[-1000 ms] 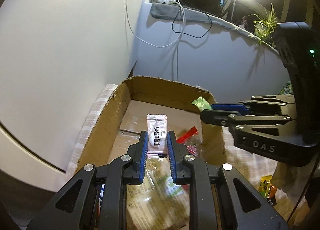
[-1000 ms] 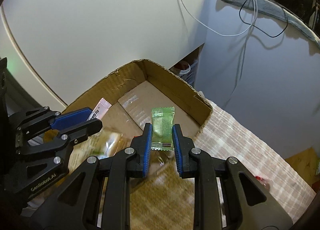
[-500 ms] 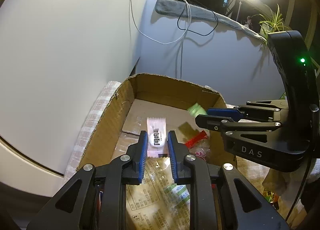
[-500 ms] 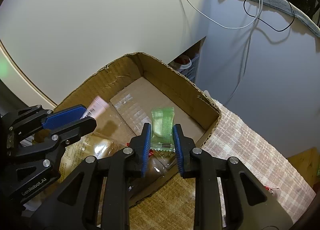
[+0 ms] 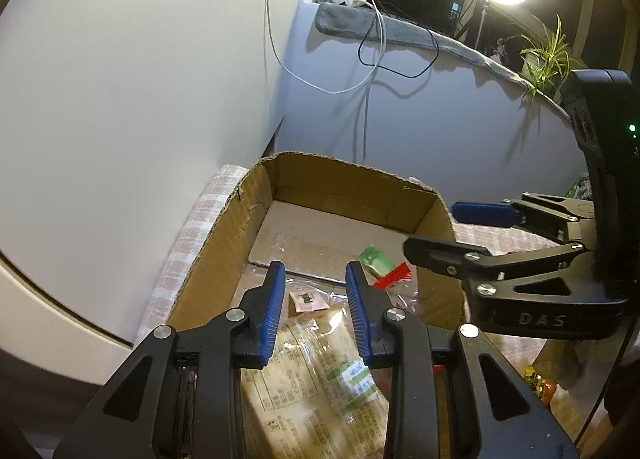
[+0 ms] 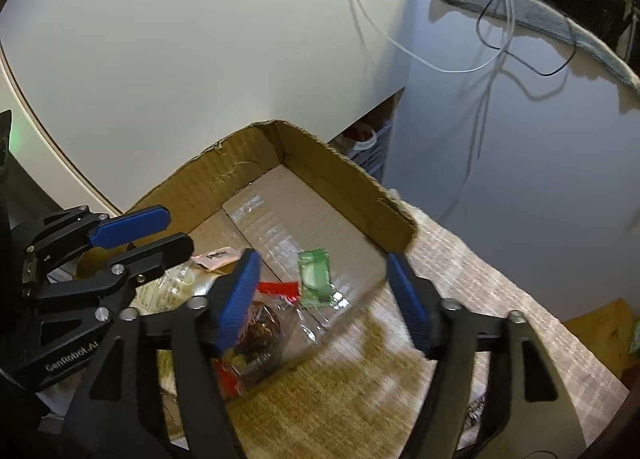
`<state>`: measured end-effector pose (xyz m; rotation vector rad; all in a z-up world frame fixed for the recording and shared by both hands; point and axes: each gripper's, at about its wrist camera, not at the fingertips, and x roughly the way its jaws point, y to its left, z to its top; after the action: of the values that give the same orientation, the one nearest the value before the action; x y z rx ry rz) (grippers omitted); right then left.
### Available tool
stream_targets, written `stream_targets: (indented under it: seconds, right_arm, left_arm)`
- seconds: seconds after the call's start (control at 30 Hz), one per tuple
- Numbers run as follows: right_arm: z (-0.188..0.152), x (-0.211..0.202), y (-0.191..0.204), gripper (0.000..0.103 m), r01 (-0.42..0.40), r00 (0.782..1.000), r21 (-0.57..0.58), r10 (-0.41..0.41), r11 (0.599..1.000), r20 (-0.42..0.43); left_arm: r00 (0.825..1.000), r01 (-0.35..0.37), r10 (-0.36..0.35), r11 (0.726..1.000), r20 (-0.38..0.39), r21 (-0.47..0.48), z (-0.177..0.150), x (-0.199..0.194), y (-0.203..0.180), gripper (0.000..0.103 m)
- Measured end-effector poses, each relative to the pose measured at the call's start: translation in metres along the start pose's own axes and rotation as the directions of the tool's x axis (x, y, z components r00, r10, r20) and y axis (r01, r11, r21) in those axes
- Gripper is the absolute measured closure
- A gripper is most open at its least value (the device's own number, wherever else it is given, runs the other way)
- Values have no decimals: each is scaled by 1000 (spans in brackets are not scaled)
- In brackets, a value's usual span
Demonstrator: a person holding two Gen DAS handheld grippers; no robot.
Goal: Organize snacks
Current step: 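Move both tools away from the box toward the remaining snacks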
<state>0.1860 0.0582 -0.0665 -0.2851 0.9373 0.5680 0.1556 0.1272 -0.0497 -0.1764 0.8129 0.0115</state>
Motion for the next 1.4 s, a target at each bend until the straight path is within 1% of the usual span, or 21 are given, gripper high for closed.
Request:
stream_targets:
  seconds: [0.03, 0.1, 0.13, 0.2, 0.37, 0.6, 0.73, 0.87, 1.07, 1.13, 1.2, 1.23, 1.33, 1.4]
  right_arm:
    - [-2, -5, -1, 26, 6, 1000, -1, -5, 1000, 7]
    - [-4, -13, -4, 22, 15, 1000, 0, -15, 1000, 15]
    - [-6, -18, -6, 21, 22, 1000, 5, -22, 1000, 20]
    - [-10, -28, -12, 18, 31, 999, 13, -31, 999, 28]
    - [-31, -57, -26, 18, 36, 998, 24, -37, 999, 47]
    - [-80, -98, -48, 18, 29, 998, 35, -31, 999, 60]
    - [-110, -117, -59, 18, 38, 997, 36, -40, 999, 60]
    - [-143, -130, -71, 18, 37, 998, 59, -39, 998, 47]
    - [-190, -134, -81, 18, 52, 999, 56, -53, 997, 8]
    - [-202, -132, -82, 20, 54, 999, 54, -54, 997, -7]
    - [-214, -127, -83, 28, 37, 999, 52, -35, 998, -31]
    - [-218, -126, -83, 30, 30, 999, 52, -28, 998, -39]
    - [-231, -121, -86, 35, 14, 998, 56, -10, 998, -55]
    - [-235, -118, -87, 40, -4, 998, 64, 8, 998, -58]
  left_arm:
    - [1000, -1, 1, 1000, 5, 1, -1, -3, -1, 73]
    - [1000, -2, 2, 1000, 16, 3, -1, -8, -2, 65]
    - [1000, -4, 3, 1000, 25, 2, -2, -12, -2, 60]
    - [999, 2, -3, 1000, 37, 2, -4, -18, -4, 59]
    - [998, 35, -35, 999, 55, 15, -11, -33, -12, 59]
    - [993, 107, -110, 992, 51, 63, -30, -50, -43, 59]
    - [986, 160, -164, 983, 36, 91, -42, -57, -63, 59]
    - [976, 216, -218, 970, 0, 113, -56, -57, -83, 59]
    - [954, 297, -289, 943, -75, 149, -83, -53, -118, 59]
    - [943, 329, -316, 932, -100, 156, -91, -52, -128, 59]
    - [935, 349, -332, 923, -124, 162, -97, -50, -137, 60]
    - [930, 360, -339, 917, -139, 170, -101, -49, -142, 62]
    - [927, 366, -337, 910, -166, 194, -107, -45, -152, 67]
    - [925, 368, -332, 906, -187, 209, -111, -40, -159, 71]
